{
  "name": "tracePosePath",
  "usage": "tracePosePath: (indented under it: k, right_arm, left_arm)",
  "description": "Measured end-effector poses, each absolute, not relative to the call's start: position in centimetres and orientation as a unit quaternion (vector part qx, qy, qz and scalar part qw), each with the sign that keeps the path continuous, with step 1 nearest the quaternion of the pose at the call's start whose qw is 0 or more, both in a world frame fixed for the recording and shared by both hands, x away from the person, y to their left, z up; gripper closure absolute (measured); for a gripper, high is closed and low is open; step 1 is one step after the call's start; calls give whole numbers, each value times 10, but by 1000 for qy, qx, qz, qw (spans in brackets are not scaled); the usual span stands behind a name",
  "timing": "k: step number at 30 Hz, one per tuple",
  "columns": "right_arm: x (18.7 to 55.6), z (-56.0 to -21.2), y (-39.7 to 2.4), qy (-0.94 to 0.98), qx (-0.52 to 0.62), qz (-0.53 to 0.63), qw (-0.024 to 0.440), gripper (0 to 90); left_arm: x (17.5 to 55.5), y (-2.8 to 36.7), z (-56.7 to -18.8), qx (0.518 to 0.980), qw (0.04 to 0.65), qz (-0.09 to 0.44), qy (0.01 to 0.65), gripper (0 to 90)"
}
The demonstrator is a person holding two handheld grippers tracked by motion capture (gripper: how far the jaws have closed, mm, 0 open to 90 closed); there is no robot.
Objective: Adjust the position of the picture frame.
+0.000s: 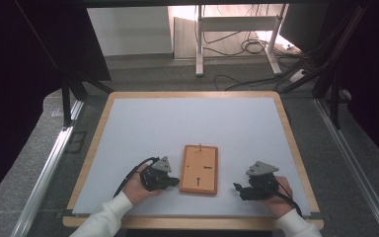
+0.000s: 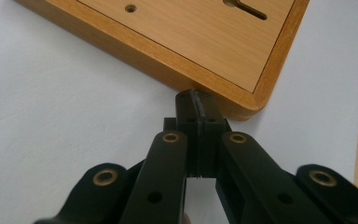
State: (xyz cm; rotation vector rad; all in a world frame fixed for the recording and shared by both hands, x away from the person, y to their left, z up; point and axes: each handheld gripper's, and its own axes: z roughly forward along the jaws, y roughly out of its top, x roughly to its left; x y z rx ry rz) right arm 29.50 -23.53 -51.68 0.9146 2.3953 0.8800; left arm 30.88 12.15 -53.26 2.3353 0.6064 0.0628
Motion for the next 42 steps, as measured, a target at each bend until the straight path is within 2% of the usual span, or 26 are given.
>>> tracePosePath:
  k: [4,7,12,14,17,19,20,21,25,26,32,42]
  right_arm:
    - [295,-516,-236,862,332,318,213,168]
    - [296,-516,-236,860,333,322,214,168]
    - [298,-516,-235,858,333,328,213,168]
    - [299,-516,-235,858,333,328,212,168]
    - [299,-518,-235,860,331,327,211,168]
    - [299,-518,-235,860,331,326,211,168]
    - [299,-518,-235,860,331,326,211,168]
    - [299,-517,-236,859,331,328,211,168]
    - [298,-516,-237,858,331,331,213,168]
    - [296,-515,-238,857,329,334,215,168]
    - [293,-514,-241,855,329,338,217,168]
    - [295,-516,-241,856,330,332,220,168]
  left_arm:
    - [311,123,-532,901,362,21,238,900]
    - [311,127,-533,895,367,38,249,899]
    - [311,142,-529,878,385,81,272,773]
    - [312,150,-528,871,392,89,283,677]
    - [313,160,-527,860,402,100,300,587]
    - [315,164,-527,854,404,100,311,511]
    - [316,166,-526,851,403,98,321,511]
    - [318,169,-526,846,402,94,338,451]
    - [320,172,-525,842,400,82,353,387]
    - [321,173,-525,838,398,74,365,322]
    - [322,174,-521,828,407,80,378,286]
    - [322,169,-521,836,401,94,361,287]
